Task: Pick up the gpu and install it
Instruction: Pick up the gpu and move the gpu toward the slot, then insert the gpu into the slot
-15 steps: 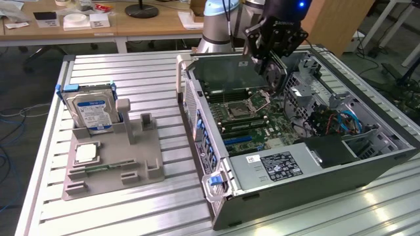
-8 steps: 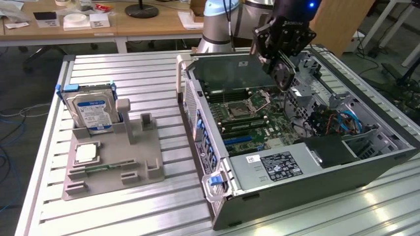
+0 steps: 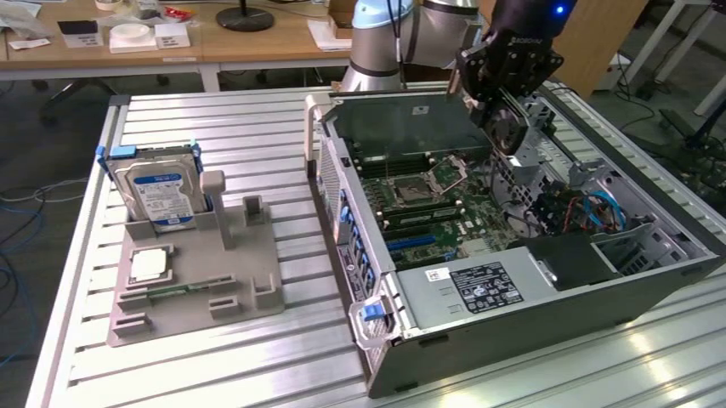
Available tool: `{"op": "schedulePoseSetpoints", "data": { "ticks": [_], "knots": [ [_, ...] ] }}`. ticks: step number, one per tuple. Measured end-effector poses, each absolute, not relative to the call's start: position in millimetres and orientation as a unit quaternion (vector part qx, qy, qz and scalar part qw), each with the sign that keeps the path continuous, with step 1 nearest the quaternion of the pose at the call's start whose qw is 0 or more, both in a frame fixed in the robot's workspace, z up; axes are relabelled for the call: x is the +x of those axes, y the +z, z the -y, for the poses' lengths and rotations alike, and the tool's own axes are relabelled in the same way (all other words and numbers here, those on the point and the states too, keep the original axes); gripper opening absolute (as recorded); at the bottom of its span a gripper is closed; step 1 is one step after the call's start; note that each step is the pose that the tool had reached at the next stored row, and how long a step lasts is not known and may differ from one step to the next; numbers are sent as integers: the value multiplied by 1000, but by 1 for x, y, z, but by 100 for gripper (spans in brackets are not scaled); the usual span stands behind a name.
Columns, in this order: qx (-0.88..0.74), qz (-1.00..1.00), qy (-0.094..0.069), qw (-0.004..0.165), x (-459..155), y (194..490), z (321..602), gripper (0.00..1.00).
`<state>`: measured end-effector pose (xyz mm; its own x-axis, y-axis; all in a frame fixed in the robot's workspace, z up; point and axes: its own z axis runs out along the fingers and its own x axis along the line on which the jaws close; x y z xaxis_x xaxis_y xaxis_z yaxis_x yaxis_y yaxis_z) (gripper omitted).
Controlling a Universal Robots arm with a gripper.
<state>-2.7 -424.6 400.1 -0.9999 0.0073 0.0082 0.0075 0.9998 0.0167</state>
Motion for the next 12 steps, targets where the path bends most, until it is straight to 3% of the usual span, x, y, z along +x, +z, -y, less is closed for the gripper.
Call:
{"op": "schedulePoseSetpoints", "data": {
  "ticks": [12],
  "knots": [
    [-4, 1000, -8, 4, -3, 400, 425, 28]
  ]
}}
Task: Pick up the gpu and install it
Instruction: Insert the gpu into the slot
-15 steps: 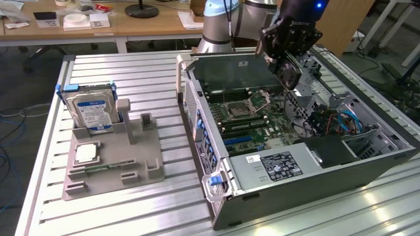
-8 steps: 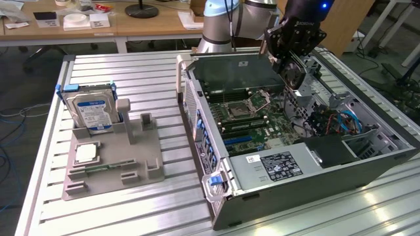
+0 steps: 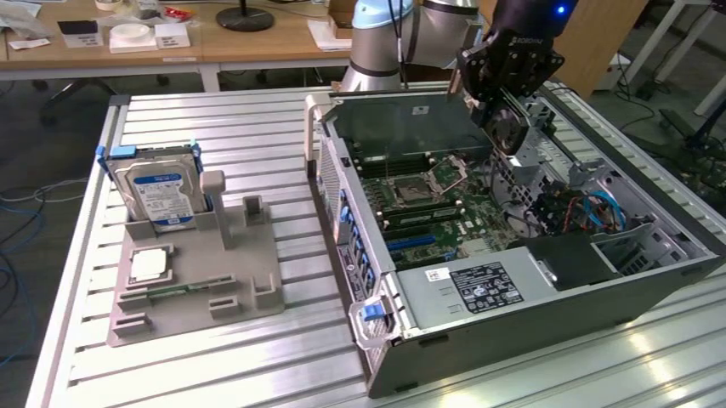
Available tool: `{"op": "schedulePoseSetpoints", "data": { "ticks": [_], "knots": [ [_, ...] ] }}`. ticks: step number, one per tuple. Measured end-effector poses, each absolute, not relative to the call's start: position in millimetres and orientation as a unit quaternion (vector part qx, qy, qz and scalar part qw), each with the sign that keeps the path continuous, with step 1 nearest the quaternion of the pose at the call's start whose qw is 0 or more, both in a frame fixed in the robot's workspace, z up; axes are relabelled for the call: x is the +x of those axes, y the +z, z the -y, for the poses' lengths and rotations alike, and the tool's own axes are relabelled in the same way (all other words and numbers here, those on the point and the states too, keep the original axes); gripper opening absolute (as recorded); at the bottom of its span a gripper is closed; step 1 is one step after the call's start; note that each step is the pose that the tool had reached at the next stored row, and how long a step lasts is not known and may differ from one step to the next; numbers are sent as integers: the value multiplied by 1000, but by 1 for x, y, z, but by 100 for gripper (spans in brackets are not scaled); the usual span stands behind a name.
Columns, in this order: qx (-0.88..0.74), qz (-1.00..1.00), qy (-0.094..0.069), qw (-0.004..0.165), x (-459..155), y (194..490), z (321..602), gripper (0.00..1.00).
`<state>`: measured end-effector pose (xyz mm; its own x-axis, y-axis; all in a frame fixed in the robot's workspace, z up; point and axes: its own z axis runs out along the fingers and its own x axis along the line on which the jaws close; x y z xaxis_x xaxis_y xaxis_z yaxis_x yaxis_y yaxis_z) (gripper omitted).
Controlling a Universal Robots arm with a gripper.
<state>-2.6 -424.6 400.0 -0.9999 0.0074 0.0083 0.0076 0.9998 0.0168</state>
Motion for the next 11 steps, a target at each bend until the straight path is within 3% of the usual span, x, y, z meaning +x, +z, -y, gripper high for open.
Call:
{"op": "schedulePoseSetpoints", "data": {
  "ticks": [11],
  "knots": [
    [41, 999, -8, 4, -3, 400, 425, 28]
  ]
}}
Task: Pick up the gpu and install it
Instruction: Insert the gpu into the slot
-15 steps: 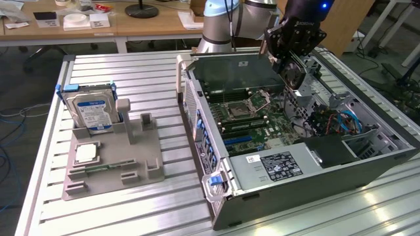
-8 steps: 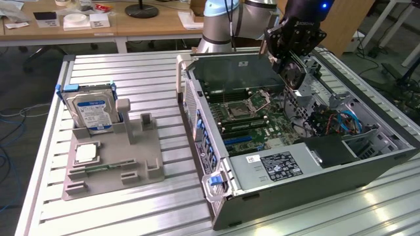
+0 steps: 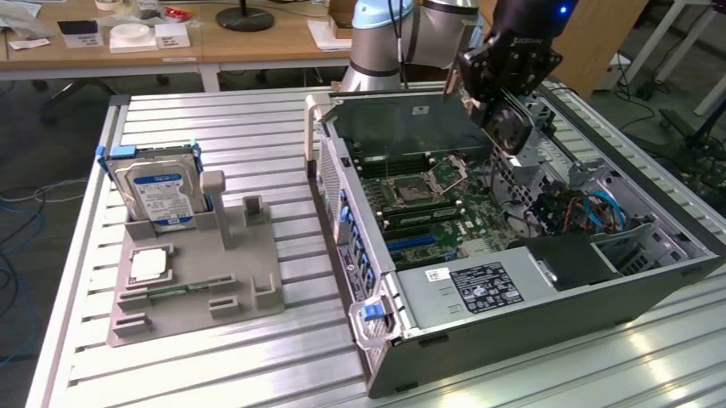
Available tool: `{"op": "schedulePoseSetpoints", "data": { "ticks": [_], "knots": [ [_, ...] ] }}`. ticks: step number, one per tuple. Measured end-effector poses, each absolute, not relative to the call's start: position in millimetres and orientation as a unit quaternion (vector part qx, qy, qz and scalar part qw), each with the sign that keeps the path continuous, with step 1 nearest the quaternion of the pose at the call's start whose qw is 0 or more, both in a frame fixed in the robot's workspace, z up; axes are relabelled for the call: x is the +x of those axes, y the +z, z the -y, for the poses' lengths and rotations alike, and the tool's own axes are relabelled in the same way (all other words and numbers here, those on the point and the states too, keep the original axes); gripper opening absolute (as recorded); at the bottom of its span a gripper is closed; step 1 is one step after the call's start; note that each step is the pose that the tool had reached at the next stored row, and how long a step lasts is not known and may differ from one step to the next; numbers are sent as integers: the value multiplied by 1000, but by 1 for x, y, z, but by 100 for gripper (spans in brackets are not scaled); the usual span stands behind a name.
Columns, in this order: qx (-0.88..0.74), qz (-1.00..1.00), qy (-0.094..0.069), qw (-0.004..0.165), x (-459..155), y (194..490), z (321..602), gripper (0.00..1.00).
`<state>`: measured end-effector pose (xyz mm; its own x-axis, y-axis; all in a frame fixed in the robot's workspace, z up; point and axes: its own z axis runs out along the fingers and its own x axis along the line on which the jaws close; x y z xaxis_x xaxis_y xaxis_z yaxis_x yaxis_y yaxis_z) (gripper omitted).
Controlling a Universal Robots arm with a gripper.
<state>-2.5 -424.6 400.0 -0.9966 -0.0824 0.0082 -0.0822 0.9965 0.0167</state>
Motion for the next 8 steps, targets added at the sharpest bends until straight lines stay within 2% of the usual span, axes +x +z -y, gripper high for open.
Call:
{"op": "schedulePoseSetpoints", "data": {
  "ticks": [8],
  "knots": [
    [107, 994, -8, 5, -3, 400, 425, 28]
  ]
}}
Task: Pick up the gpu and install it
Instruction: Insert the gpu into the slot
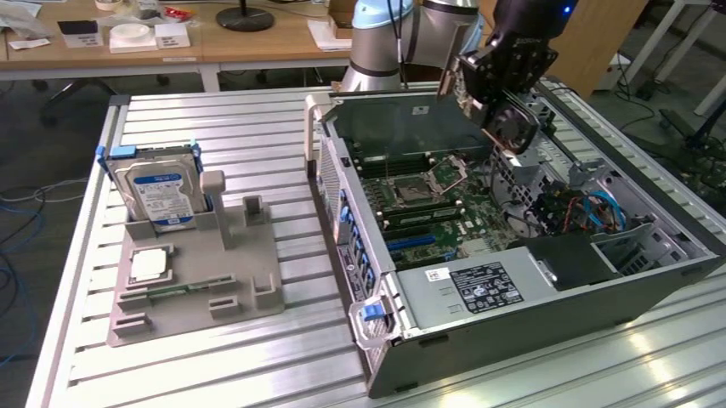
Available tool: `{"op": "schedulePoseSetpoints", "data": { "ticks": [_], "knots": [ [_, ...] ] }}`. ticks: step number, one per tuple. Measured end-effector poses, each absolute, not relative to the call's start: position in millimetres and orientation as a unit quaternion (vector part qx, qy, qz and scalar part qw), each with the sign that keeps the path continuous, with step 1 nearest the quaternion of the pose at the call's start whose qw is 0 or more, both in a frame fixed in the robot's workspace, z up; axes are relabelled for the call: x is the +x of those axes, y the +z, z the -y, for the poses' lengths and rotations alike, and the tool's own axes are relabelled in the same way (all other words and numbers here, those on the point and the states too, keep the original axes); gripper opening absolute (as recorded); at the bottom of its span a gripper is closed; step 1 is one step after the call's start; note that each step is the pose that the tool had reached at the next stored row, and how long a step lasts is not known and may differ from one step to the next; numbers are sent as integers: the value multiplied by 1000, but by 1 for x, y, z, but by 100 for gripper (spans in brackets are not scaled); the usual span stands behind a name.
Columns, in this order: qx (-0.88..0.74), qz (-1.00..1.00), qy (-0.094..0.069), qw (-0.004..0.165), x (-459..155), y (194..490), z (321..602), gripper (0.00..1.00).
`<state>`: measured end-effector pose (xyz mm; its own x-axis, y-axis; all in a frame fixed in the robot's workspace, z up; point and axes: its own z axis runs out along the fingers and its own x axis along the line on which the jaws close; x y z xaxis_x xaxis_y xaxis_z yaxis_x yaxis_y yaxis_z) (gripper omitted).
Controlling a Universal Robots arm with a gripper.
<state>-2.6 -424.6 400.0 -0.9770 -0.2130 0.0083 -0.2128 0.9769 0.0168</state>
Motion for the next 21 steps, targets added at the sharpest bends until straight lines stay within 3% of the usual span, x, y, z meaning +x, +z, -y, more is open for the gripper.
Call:
{"op": "schedulePoseSetpoints", "data": {
  "ticks": [21],
  "knots": [
    [248, 969, -7, 6, -3, 400, 425, 28]
  ]
}}
